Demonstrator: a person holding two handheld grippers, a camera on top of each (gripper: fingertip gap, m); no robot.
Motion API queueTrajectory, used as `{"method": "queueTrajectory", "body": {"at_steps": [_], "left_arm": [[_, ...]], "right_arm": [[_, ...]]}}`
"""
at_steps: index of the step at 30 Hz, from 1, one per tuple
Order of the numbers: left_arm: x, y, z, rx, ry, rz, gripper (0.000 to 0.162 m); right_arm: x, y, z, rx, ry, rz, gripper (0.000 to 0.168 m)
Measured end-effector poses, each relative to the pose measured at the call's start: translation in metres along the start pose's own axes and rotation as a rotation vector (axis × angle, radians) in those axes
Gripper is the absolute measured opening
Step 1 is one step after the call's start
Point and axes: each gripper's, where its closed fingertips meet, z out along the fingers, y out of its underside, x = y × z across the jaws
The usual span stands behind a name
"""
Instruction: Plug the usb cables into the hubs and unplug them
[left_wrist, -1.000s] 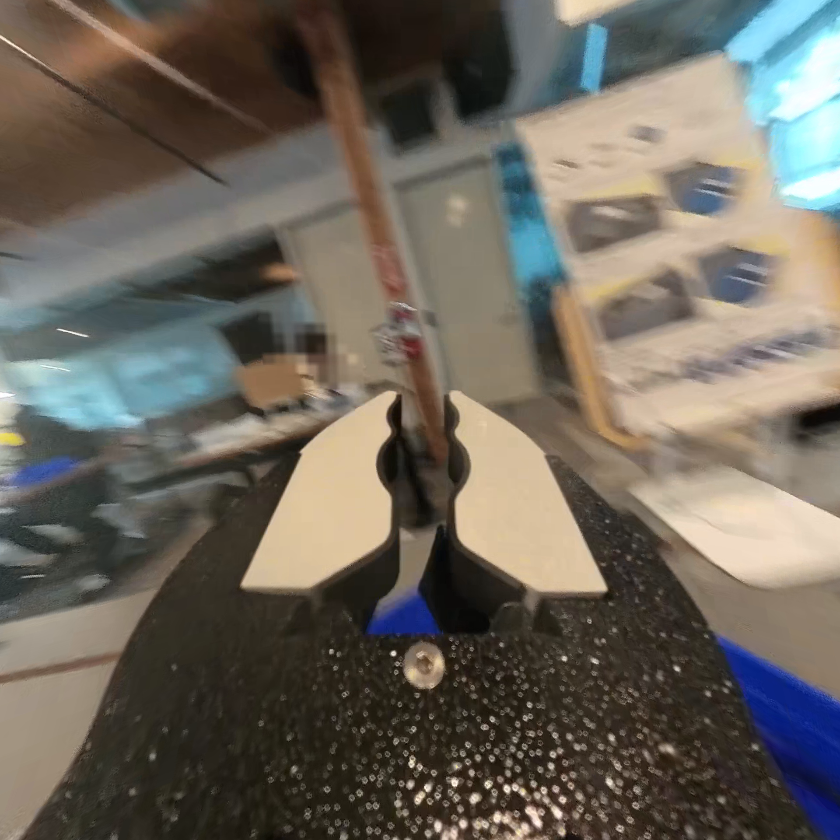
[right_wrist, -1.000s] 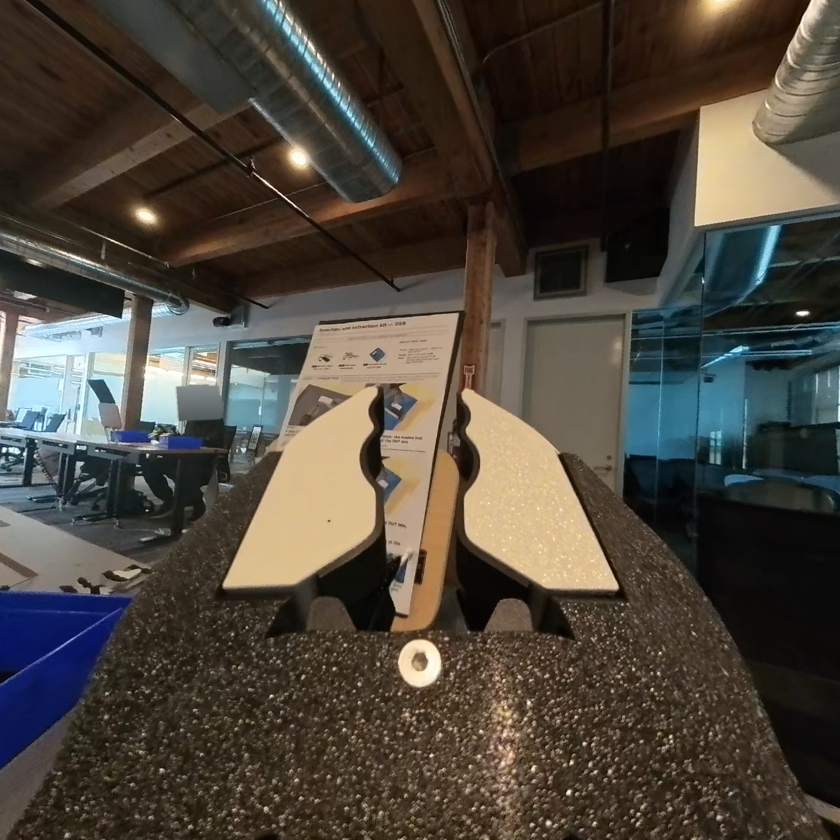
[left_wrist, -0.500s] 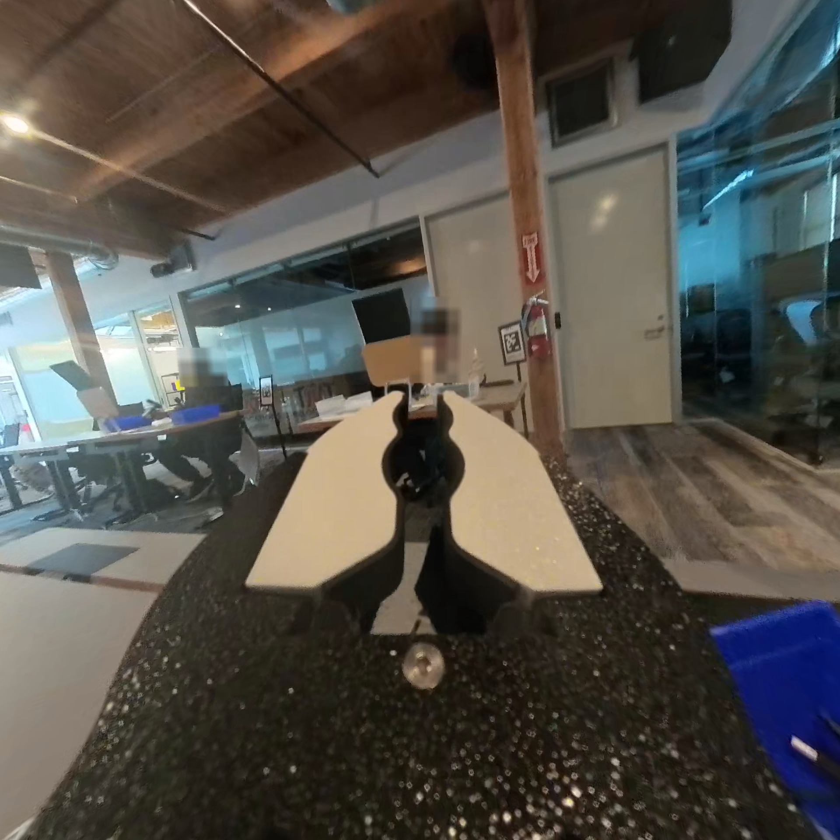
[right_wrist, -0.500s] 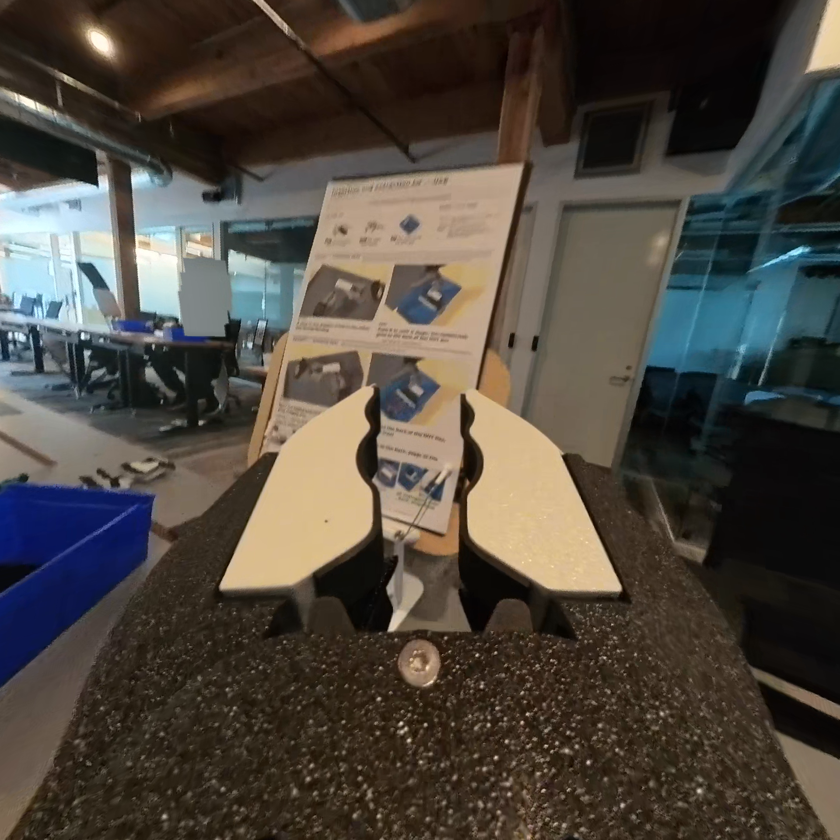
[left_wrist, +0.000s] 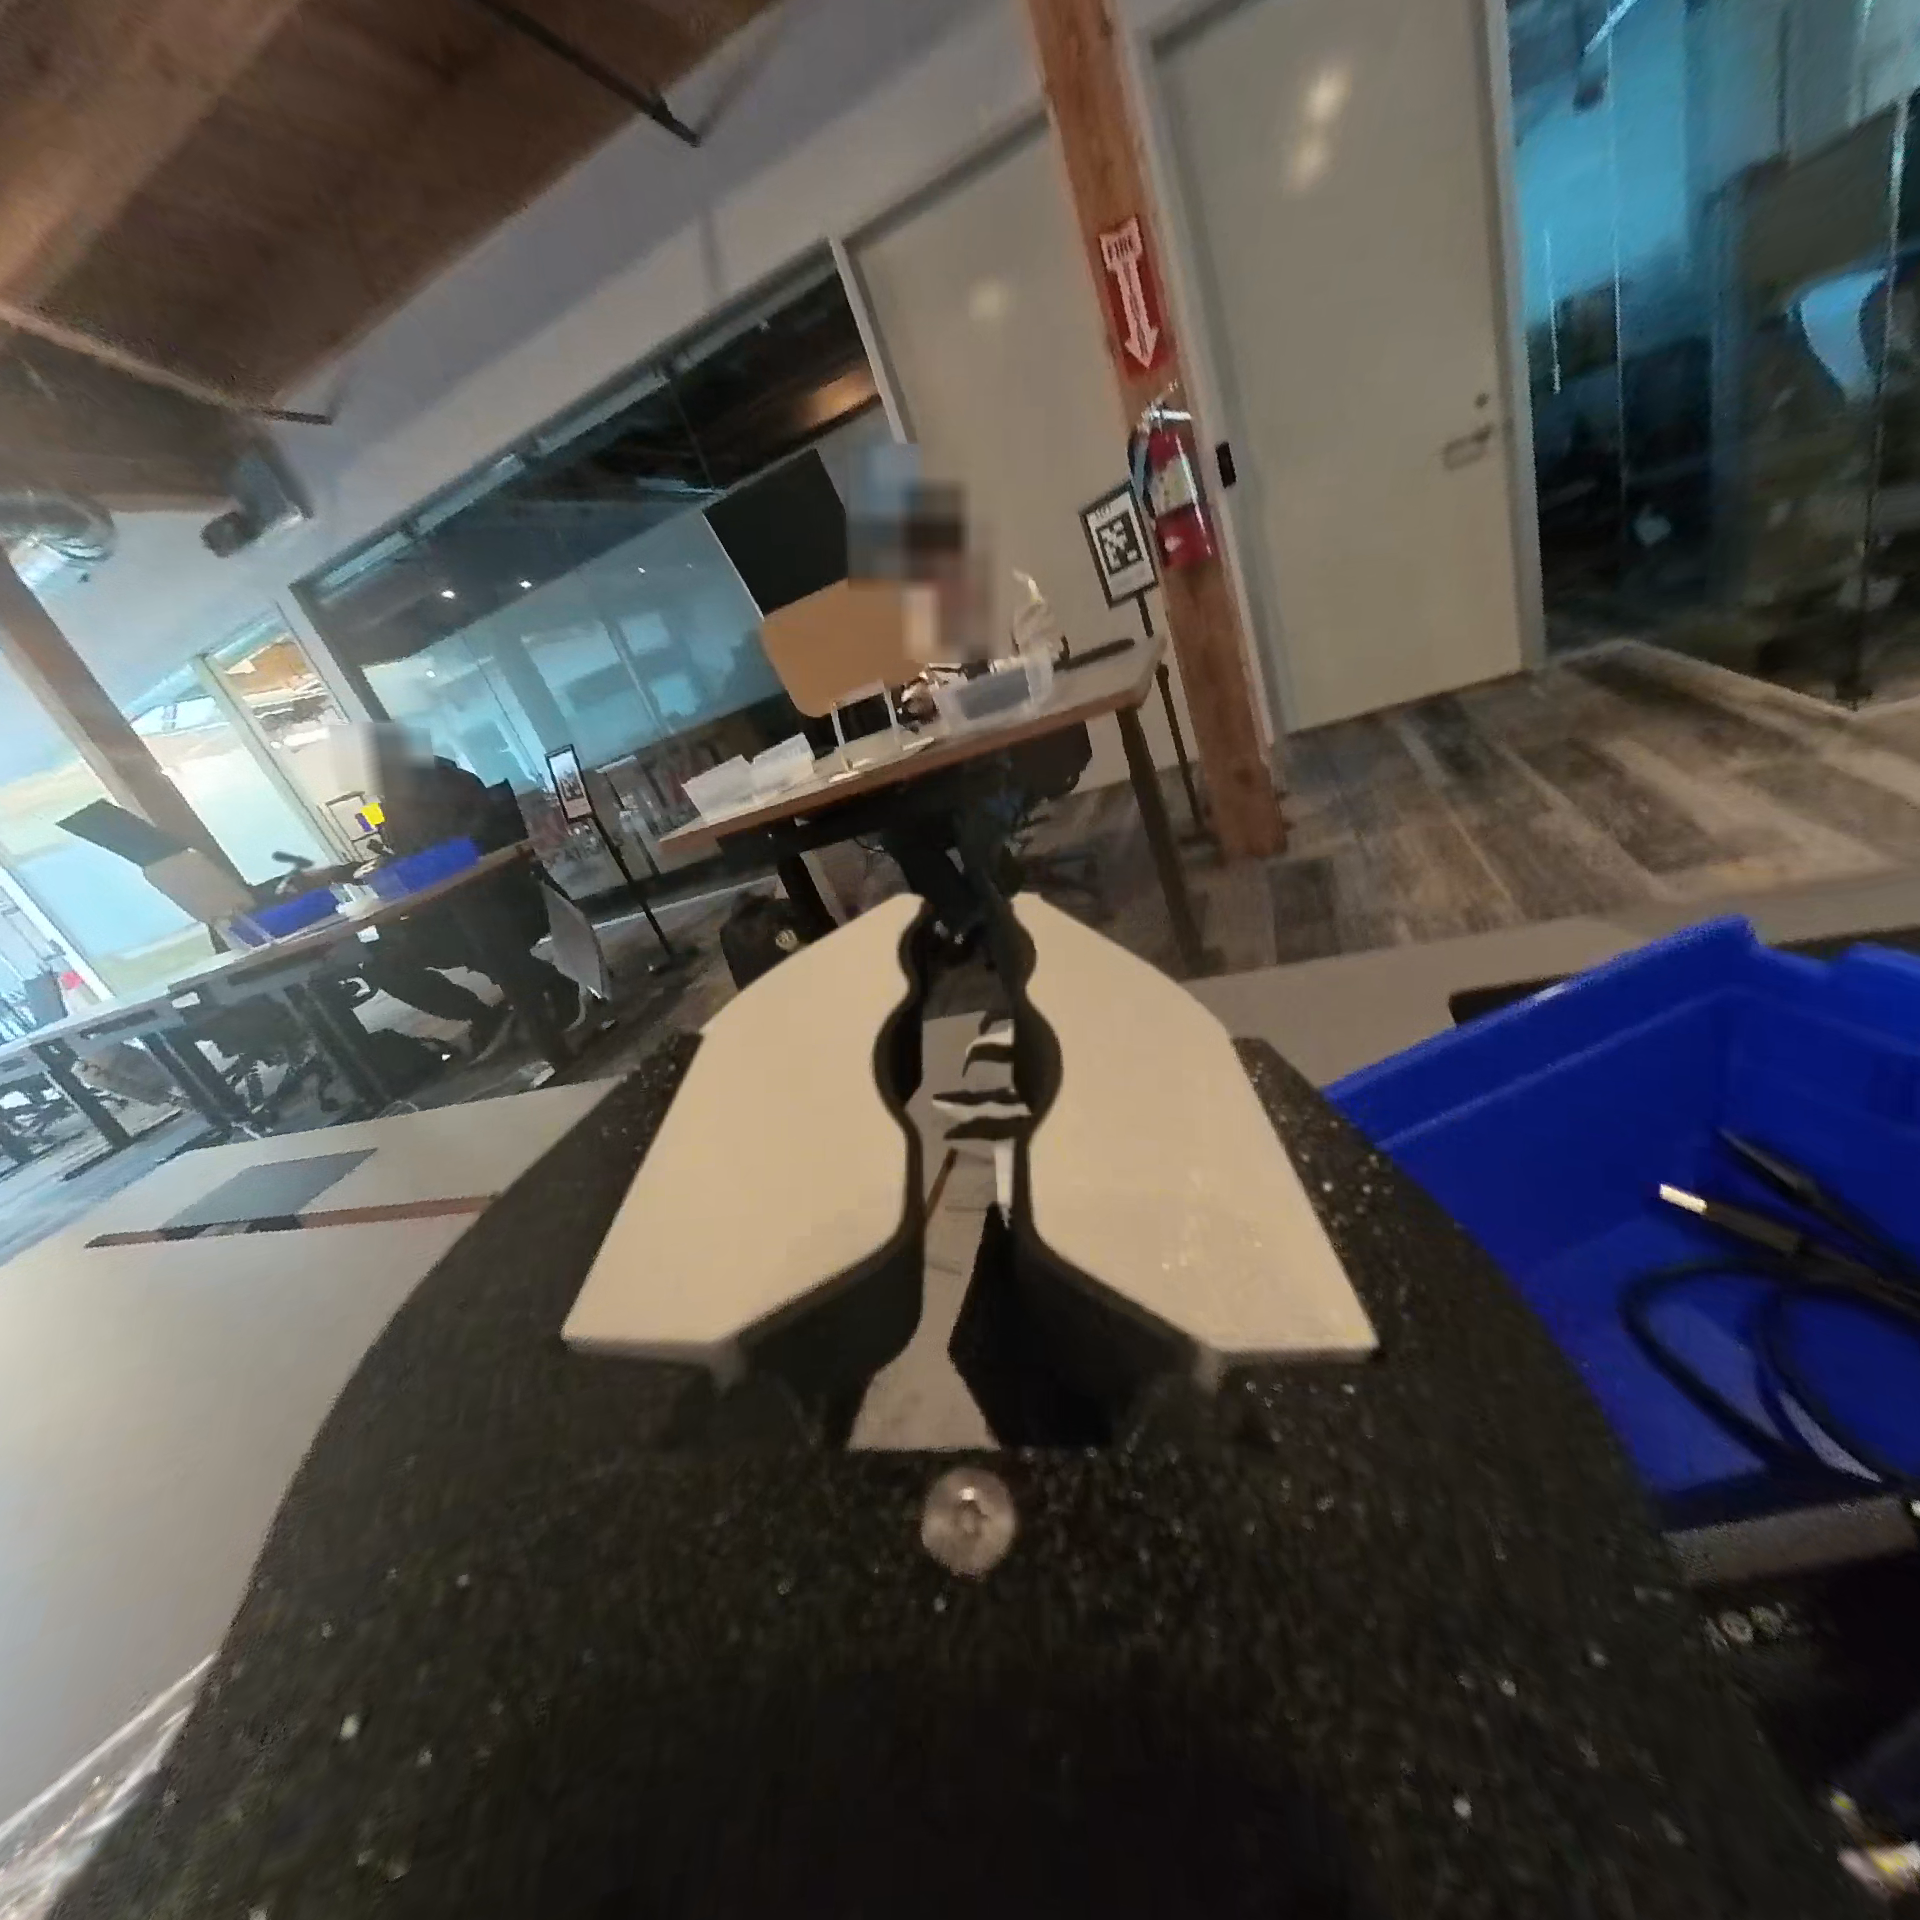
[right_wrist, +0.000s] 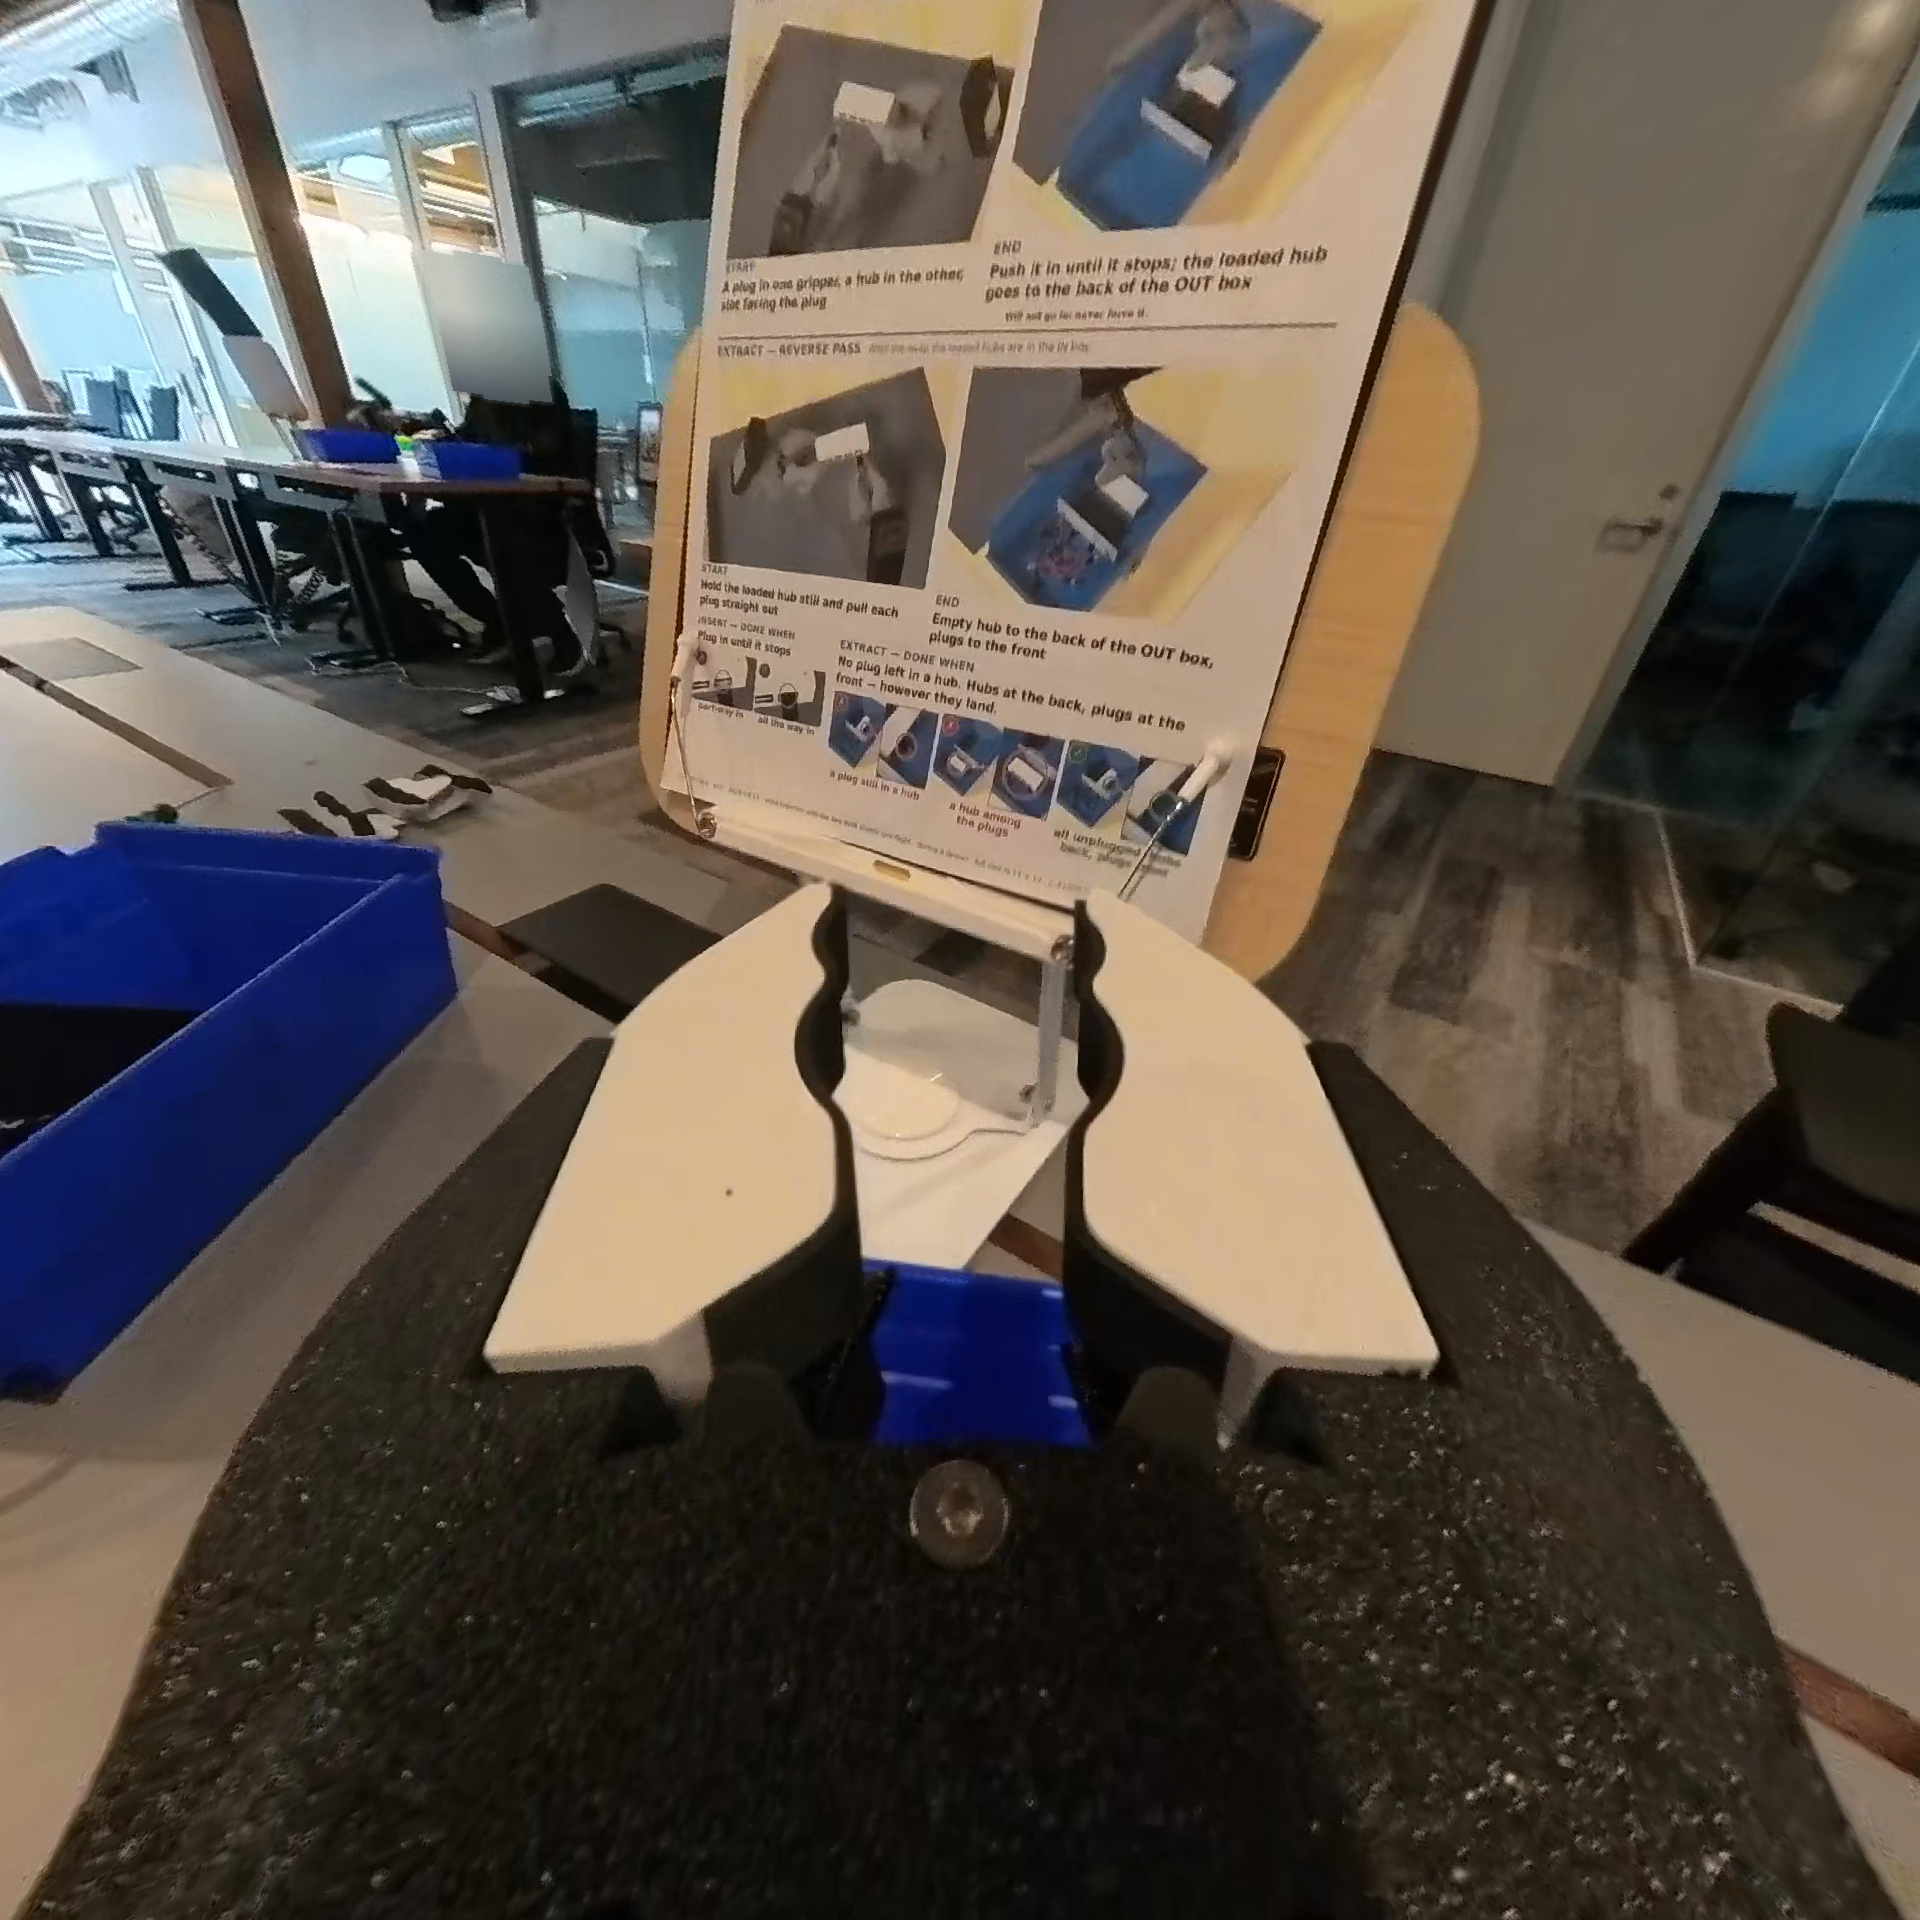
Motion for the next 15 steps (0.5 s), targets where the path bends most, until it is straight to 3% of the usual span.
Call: {"method": "queueTrajectory", "body": {"at_steps": [4,10,13,15], "left_arm": [[0.013,0.002,0.000,-0.005,0.058,0.012,0.008],[0.036,-0.048,-0.008,0.036,0.185,0.000,0.013],[0.056,-0.046,-0.015,-0.101,0.342,-0.083,0.033],[0.072,-0.030,-0.029,-0.228,0.463,-0.127,0.059]], "right_arm": [[-0.006,-0.007,-0.009,0.025,-0.031,0.034,0.042],[-0.035,-0.032,-0.017,-0.003,-0.037,-0.073,0.050],[-0.053,-0.013,-0.018,-0.141,-0.070,-0.095,0.052],[-0.065,-0.001,-0.022,-0.189,-0.098,-0.118,0.050]]}}
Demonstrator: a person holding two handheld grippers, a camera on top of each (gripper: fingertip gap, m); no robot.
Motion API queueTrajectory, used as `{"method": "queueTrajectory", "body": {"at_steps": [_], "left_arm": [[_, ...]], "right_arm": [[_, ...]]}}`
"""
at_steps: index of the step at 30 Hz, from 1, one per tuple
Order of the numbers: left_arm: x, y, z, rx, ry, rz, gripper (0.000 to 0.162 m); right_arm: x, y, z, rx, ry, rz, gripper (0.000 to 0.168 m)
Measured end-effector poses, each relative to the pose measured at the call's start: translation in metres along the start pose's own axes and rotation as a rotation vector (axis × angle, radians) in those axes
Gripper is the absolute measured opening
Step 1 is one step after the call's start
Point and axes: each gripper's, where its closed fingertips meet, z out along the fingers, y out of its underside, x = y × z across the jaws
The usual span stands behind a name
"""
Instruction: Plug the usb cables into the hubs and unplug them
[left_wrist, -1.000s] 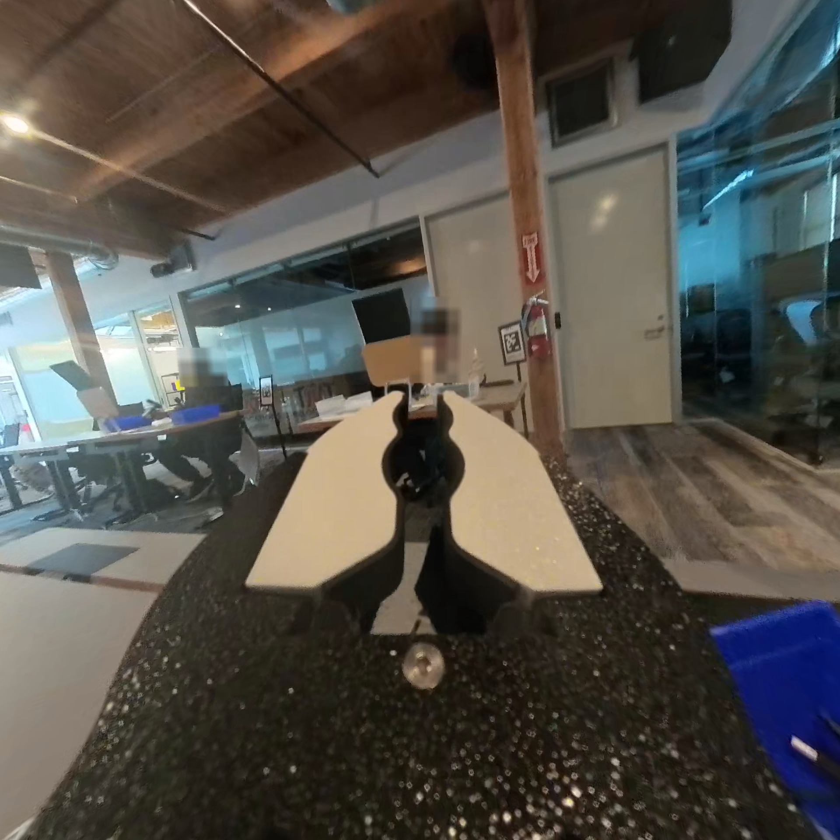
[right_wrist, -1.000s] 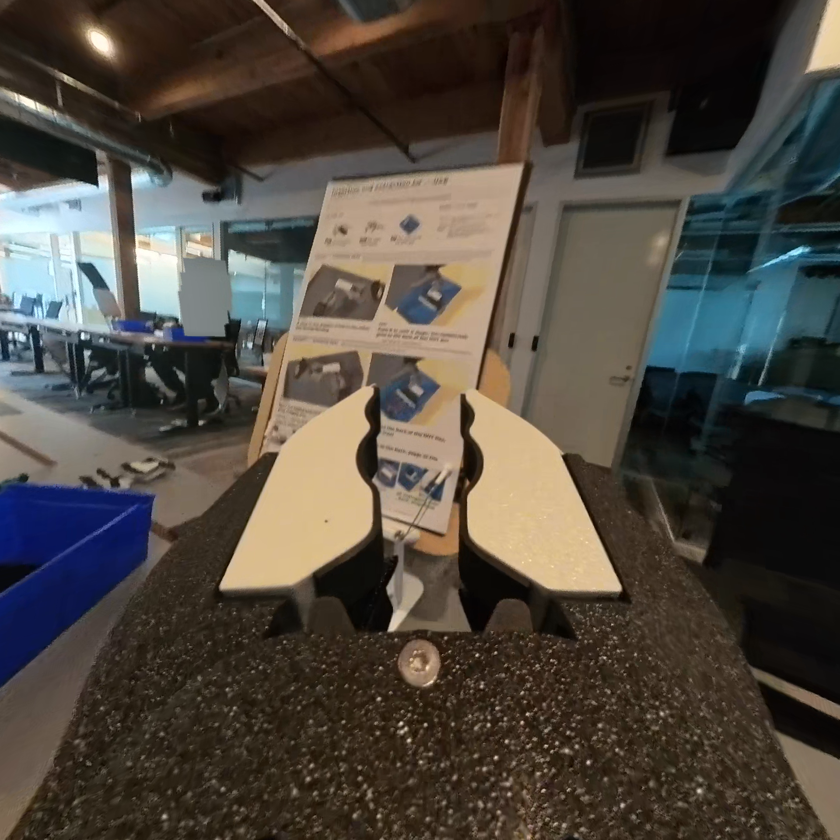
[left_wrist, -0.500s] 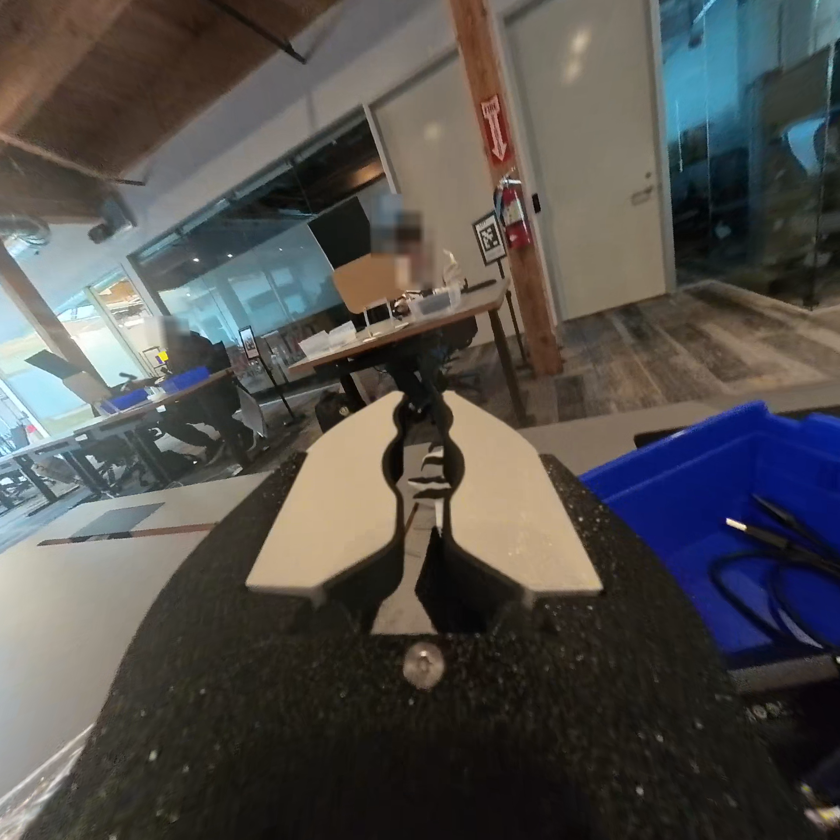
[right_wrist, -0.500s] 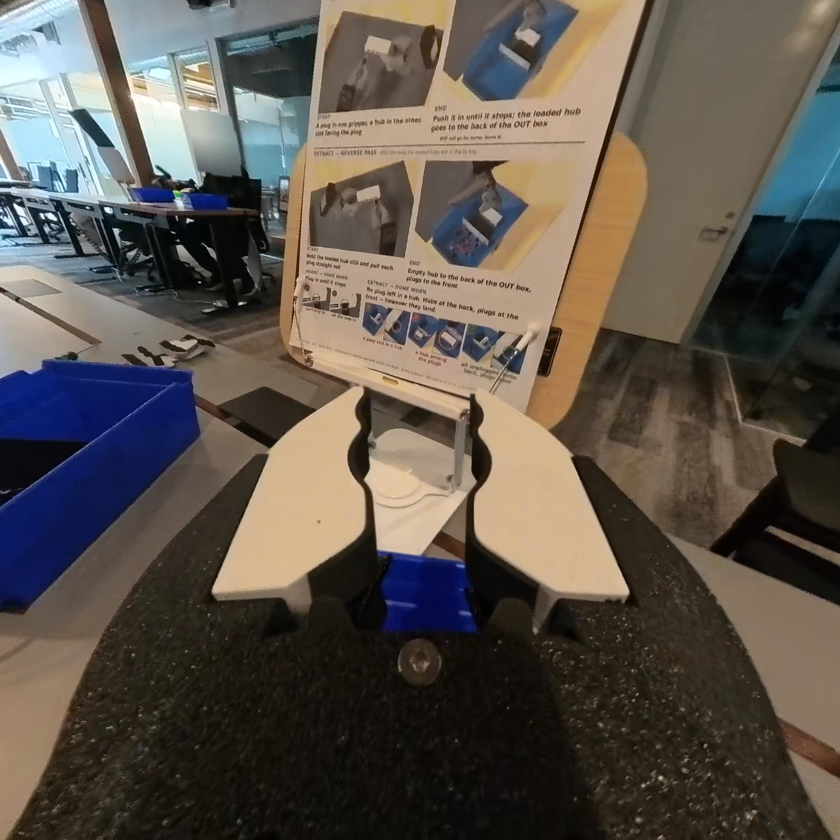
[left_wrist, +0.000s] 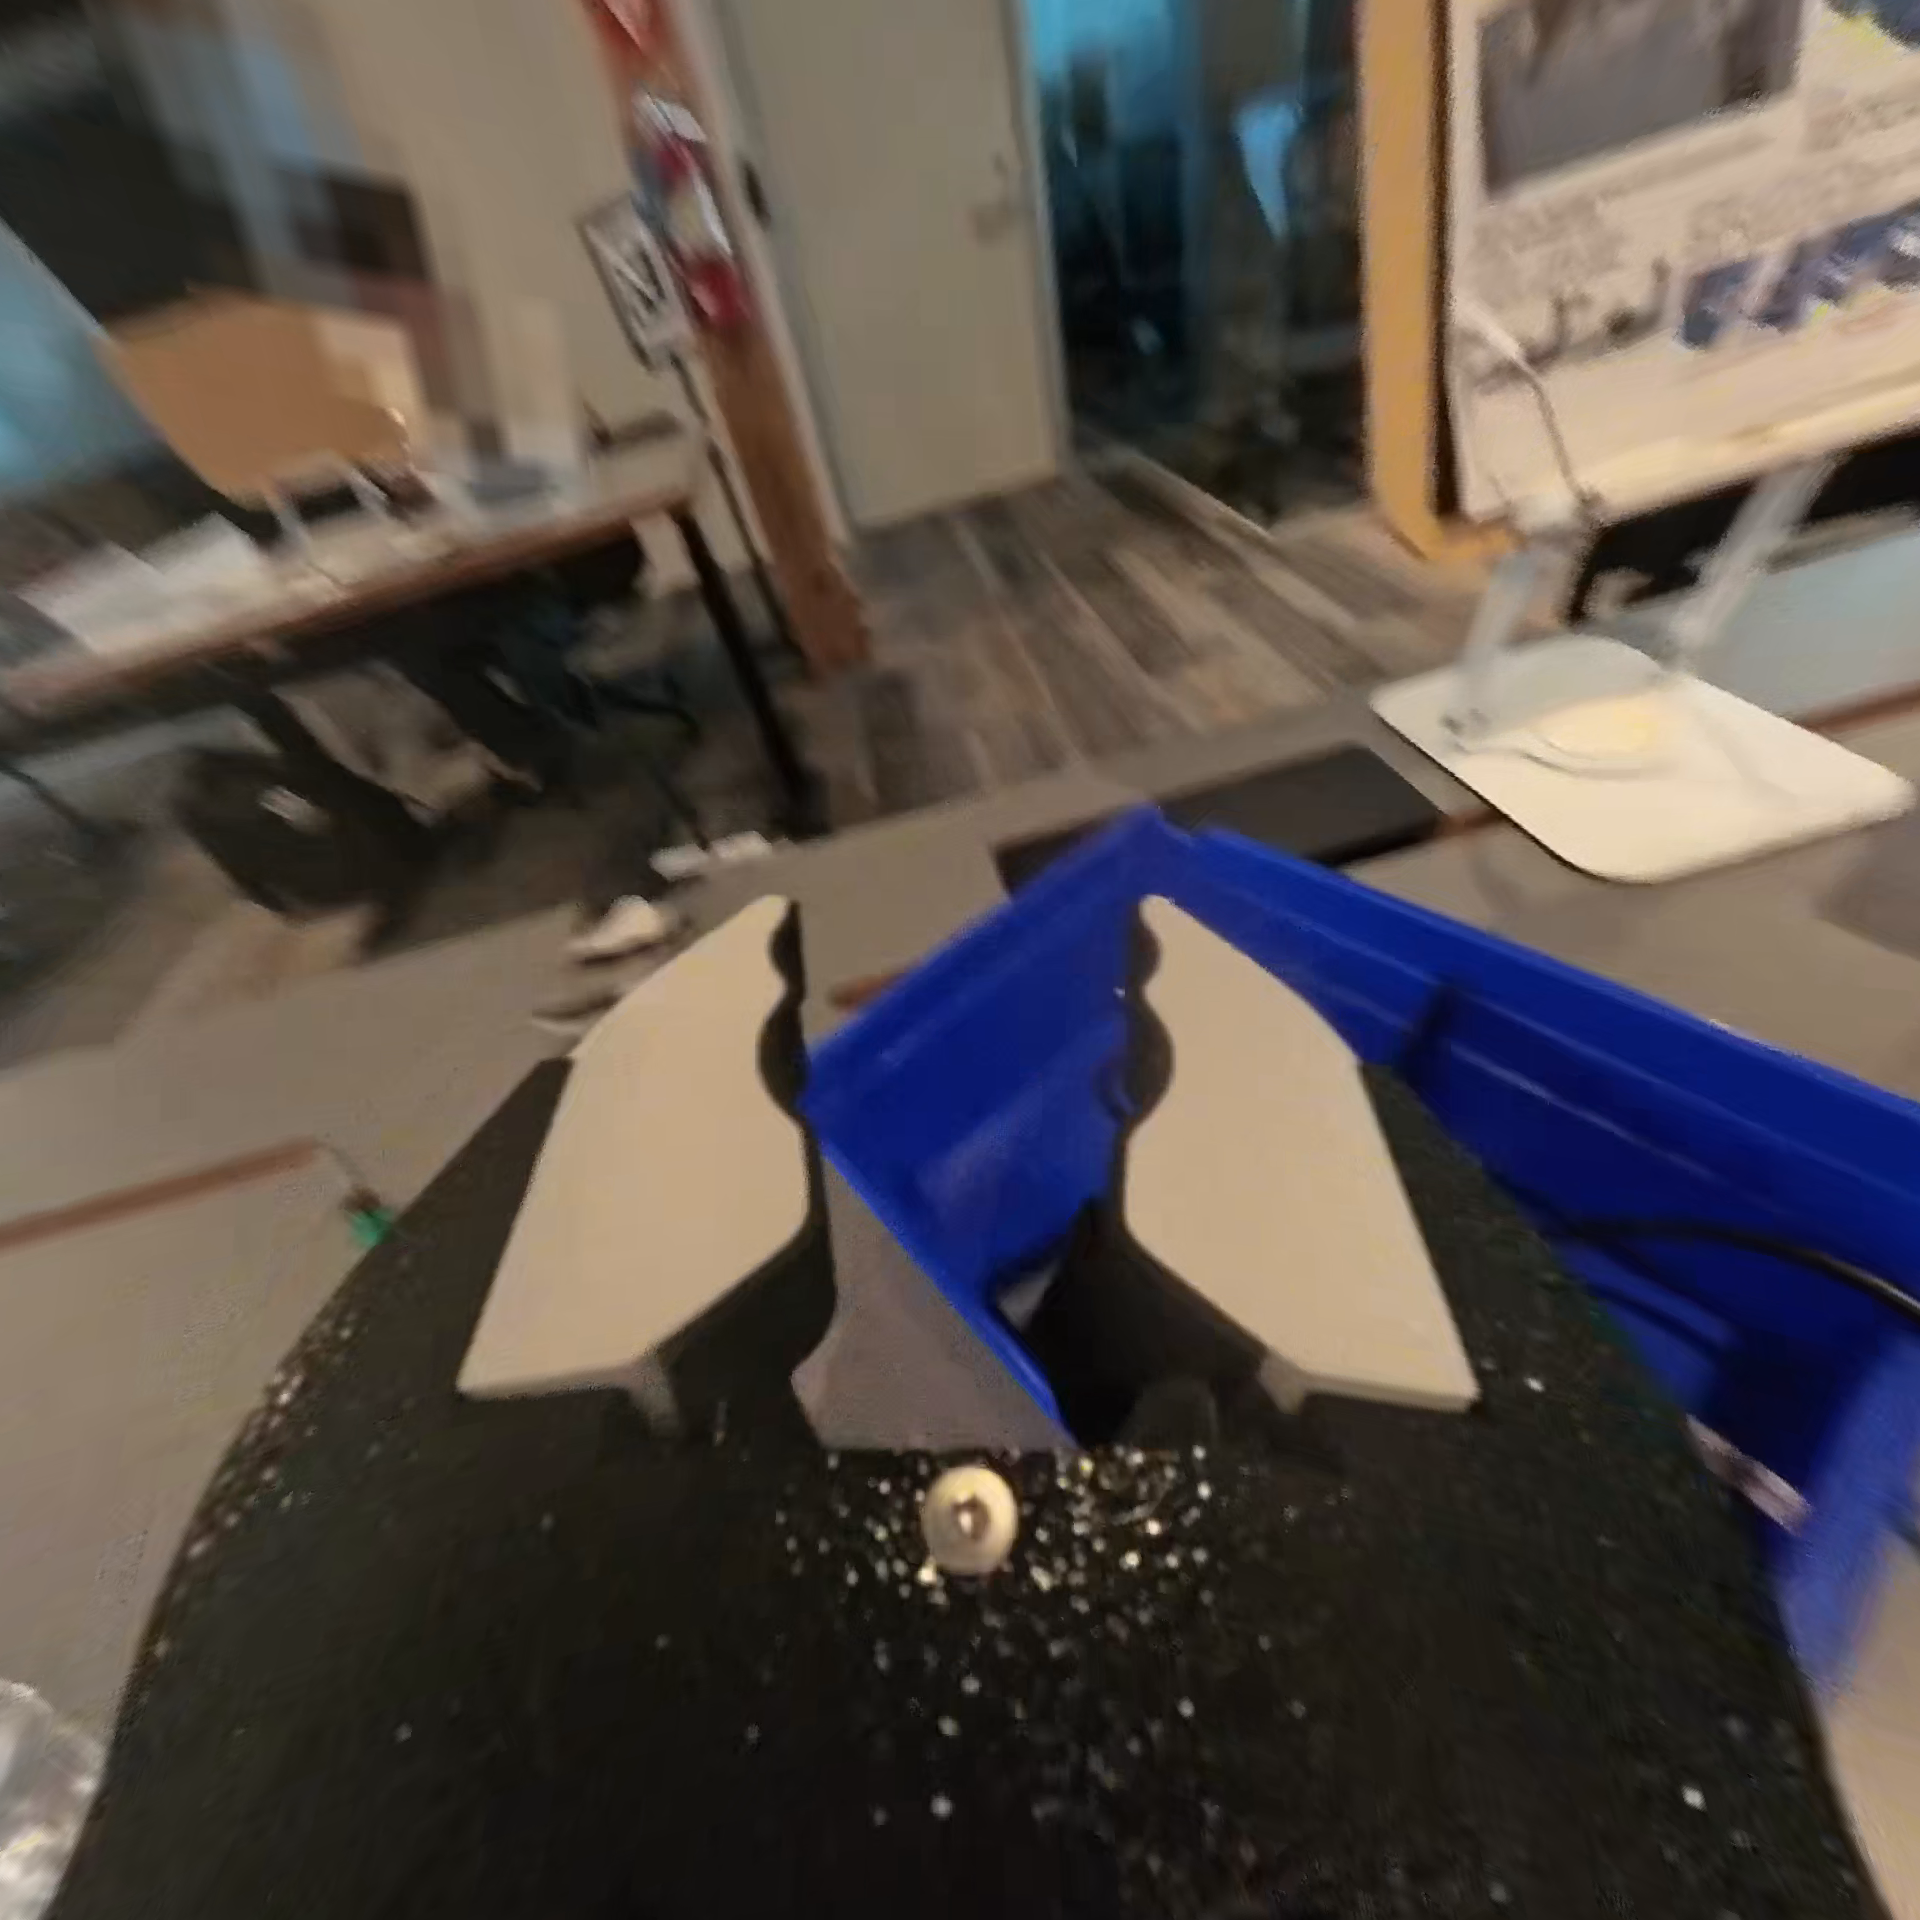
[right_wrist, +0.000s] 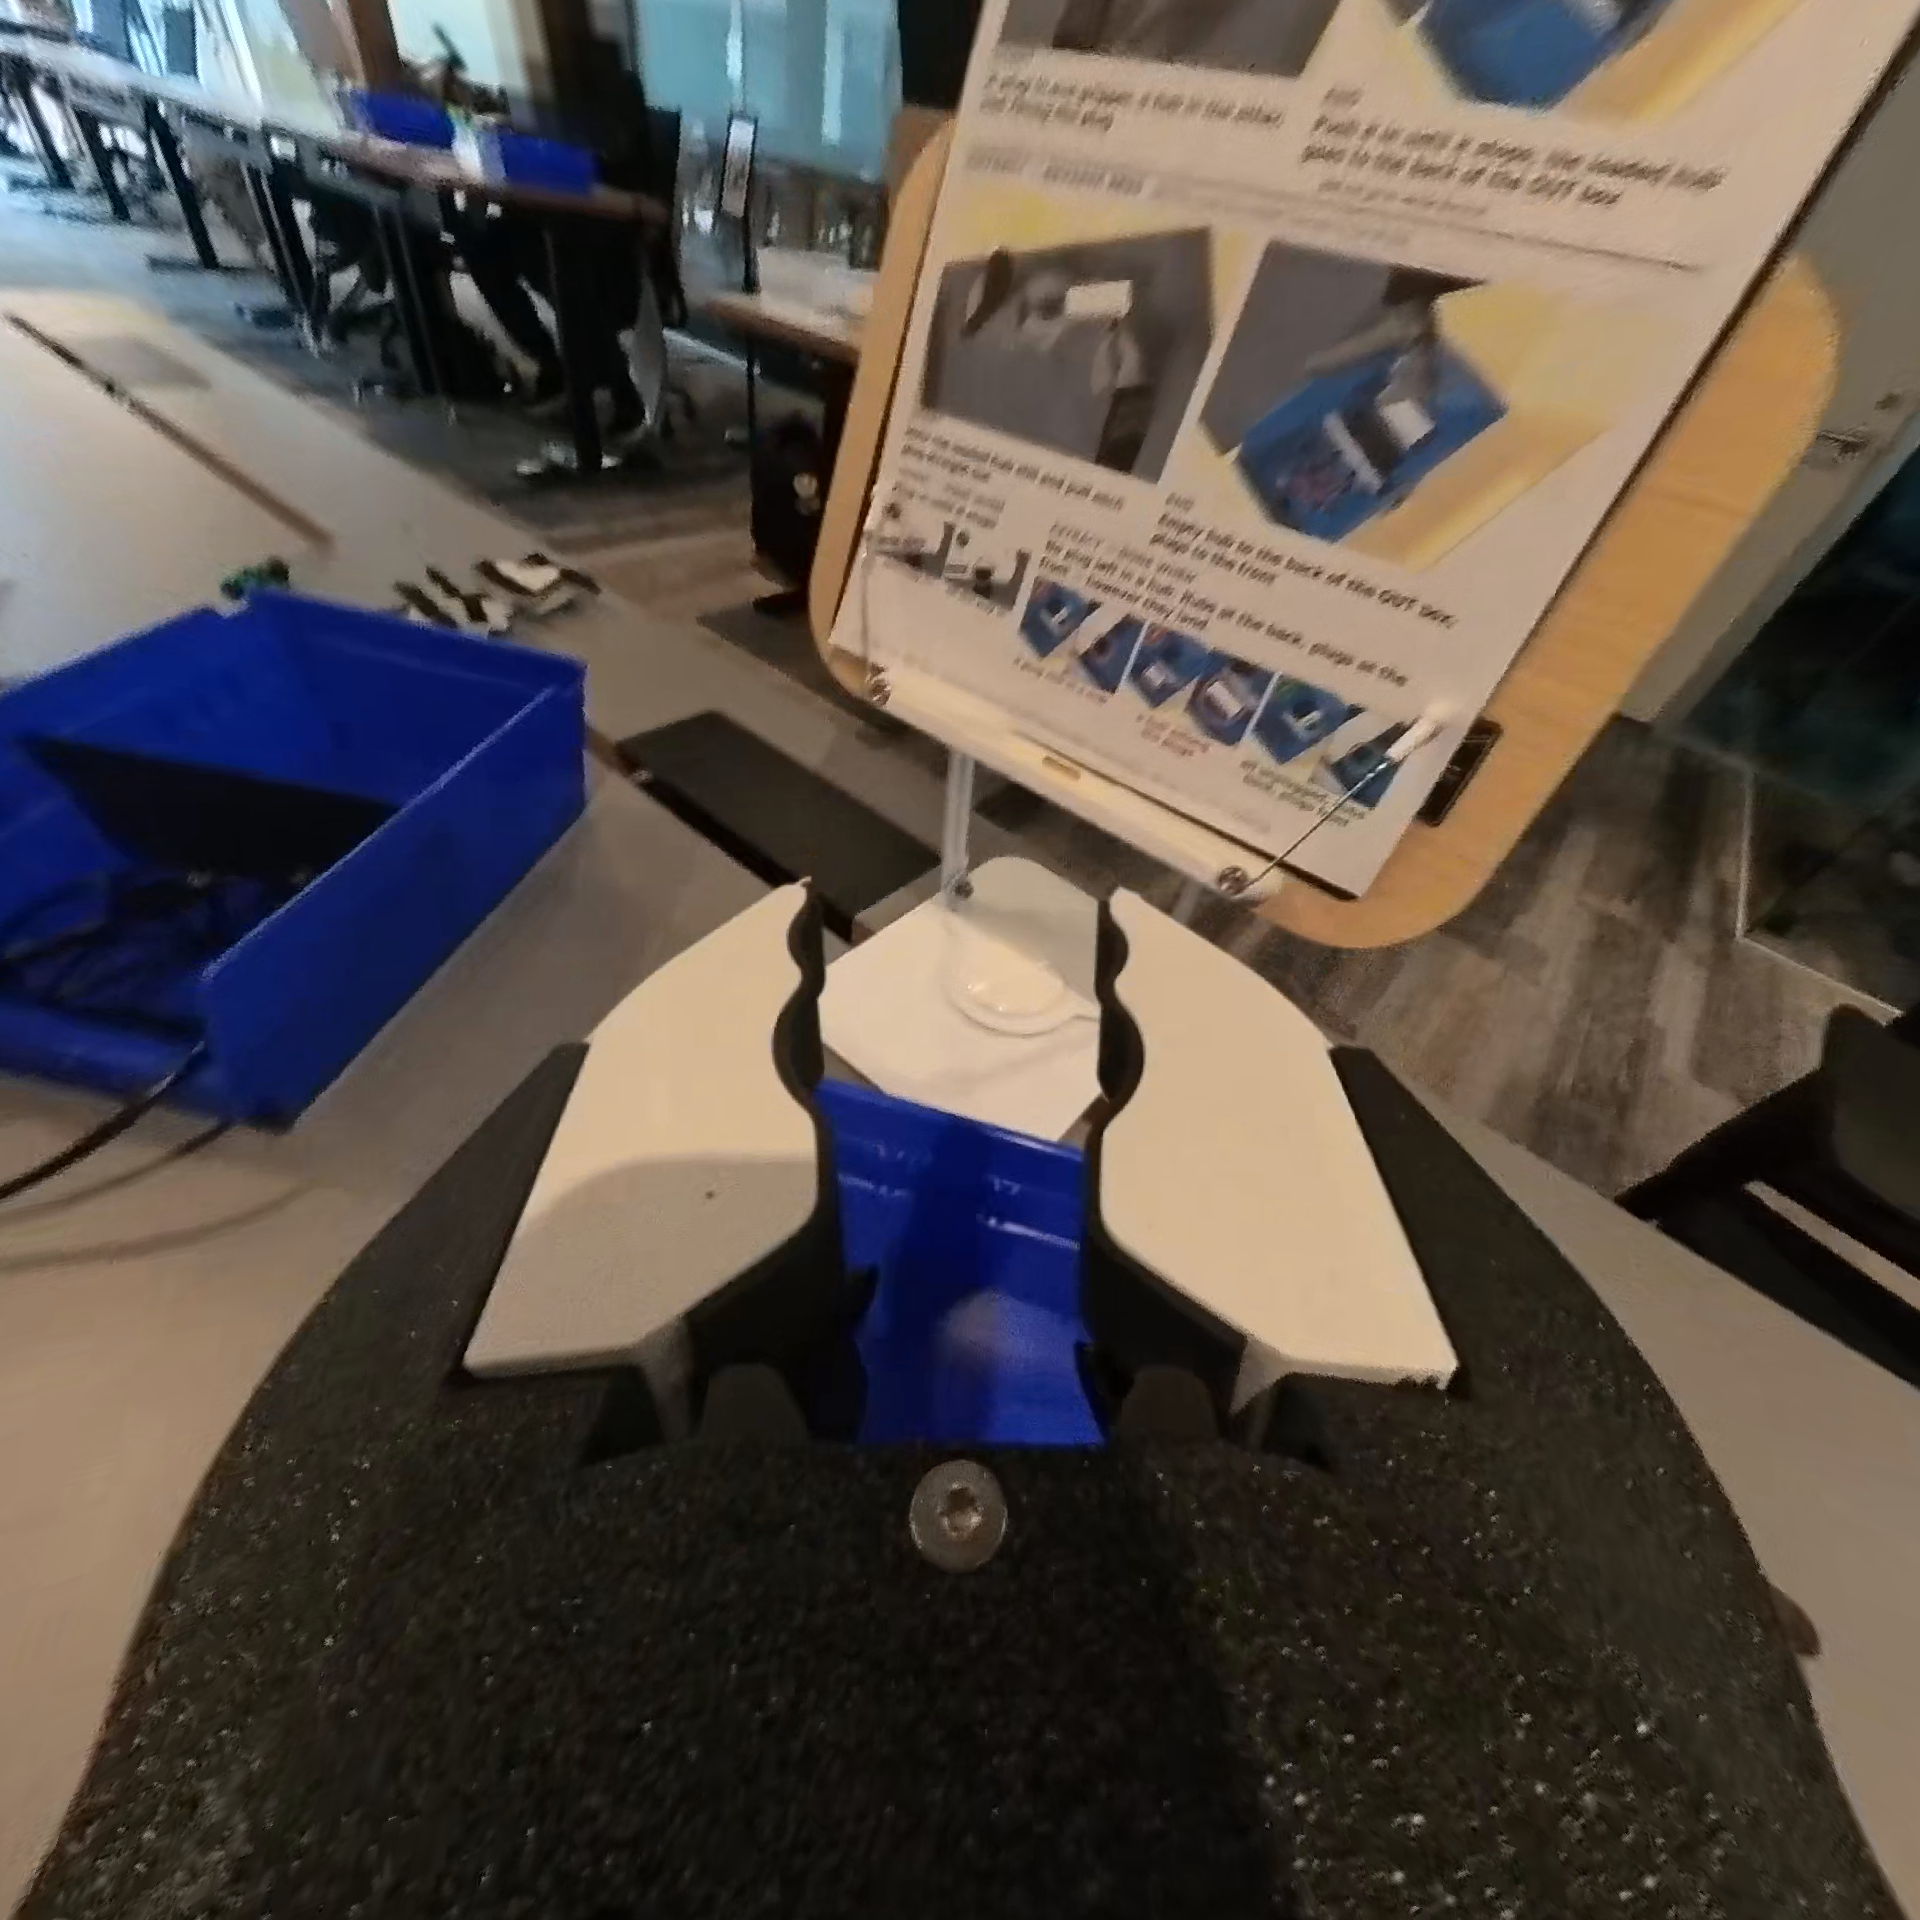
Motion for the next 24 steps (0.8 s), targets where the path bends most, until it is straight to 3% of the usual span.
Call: {"method": "queueTrajectory", "body": {"at_steps": [2,4,9,11,15,19,24], "left_arm": [[0.017,0.025,-0.009,-0.118,0.085,-0.045,0.075],[0.021,0.053,-0.022,-0.236,0.063,-0.037,0.083],[0.041,0.103,-0.056,-0.466,0.036,-0.008,0.064],[0.048,0.120,-0.066,-0.571,0.028,0.002,0.063],[0.058,0.127,-0.072,-0.615,0.002,0.030,0.066],[0.068,0.138,-0.067,-0.686,0.006,0.062,0.079],[0.057,0.146,-0.065,-0.782,-0.080,0.134,0.068]], "right_arm": [[-0.009,0.007,-0.001,-0.017,-0.004,-0.043,0.047],[-0.012,0.013,0.002,-0.036,0.005,-0.089,0.047],[-0.027,0.022,0.012,-0.046,-0.048,-0.138,0.046],[-0.037,0.025,0.016,-0.053,-0.087,-0.141,0.046],[-0.055,0.030,0.023,-0.076,-0.149,-0.150,0.046],[-0.068,0.034,0.026,-0.095,-0.182,-0.170,0.046],[-0.077,0.039,0.030,-0.121,-0.202,-0.189,0.046]]}}
